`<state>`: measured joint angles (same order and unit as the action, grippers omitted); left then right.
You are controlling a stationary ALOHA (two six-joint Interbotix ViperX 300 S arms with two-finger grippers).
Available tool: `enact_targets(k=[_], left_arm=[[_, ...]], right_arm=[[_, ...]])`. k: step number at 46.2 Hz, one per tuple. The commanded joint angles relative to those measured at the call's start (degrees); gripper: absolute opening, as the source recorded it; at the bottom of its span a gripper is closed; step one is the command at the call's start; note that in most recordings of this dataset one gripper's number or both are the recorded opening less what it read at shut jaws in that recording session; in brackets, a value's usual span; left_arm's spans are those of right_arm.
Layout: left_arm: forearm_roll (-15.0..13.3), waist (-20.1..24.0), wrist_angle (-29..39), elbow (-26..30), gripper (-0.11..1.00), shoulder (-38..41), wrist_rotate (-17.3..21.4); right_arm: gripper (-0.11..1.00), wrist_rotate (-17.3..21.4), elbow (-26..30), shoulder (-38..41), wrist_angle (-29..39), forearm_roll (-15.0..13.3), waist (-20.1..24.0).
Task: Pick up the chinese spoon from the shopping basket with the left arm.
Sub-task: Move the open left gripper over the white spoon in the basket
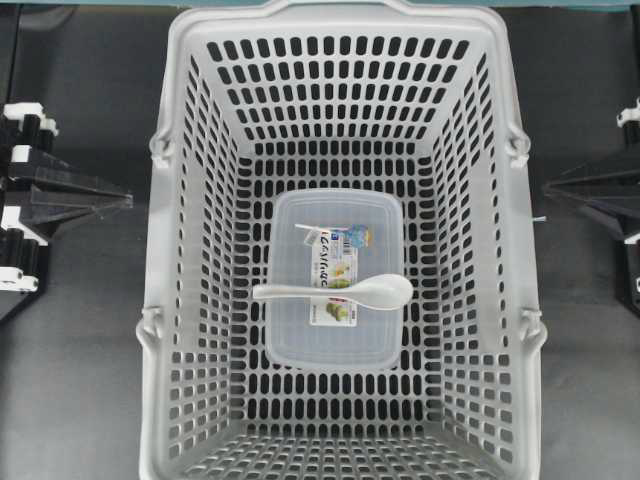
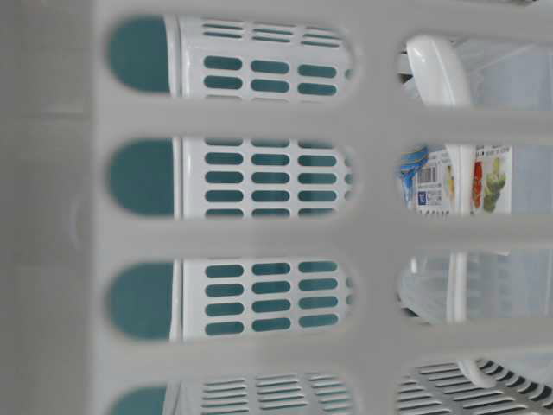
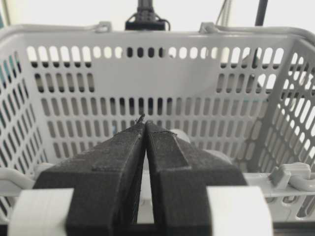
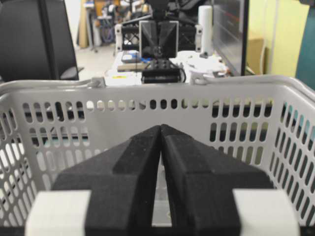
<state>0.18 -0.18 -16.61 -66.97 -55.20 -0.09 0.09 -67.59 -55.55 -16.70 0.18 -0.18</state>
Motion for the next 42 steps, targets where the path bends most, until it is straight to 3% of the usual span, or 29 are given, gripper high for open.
enact_targets(k=[1, 4, 7, 12, 26, 42], left_arm=[[2.37, 0.26, 4.83, 3.52, 0.06, 0.62, -1.05], [2.37, 0.0, 10.9, 6.24, 0.03, 1.14, -1.23], [2.37, -0.26, 16.17, 8.88, 0.01, 1.67, -1.23], [2.37, -0.88, 24.08, 14.06, 0.01, 3.08, -0.53], [2.37, -1.41, 38.76, 28.39, 0.01, 11.6, -0.18], [2.37, -2.55, 52.91, 44.3, 0.01, 28.65, 0.0]], right_arm=[[0.0, 0.88, 1.05, 0.35, -0.7, 0.53, 0.0], [0.04, 1.14, 1.14, 0.18, -0.79, 1.05, 0.0], [-0.02, 1.58, 1.14, -0.09, -0.88, 1.14, 0.0], [-0.02, 1.76, 1.14, -0.26, -0.88, 1.14, 0.0], [-0.02, 1.85, 1.23, -0.26, -0.79, 1.05, 0.0], [-0.01, 1.85, 1.32, -0.26, -0.44, 1.14, 0.0]])
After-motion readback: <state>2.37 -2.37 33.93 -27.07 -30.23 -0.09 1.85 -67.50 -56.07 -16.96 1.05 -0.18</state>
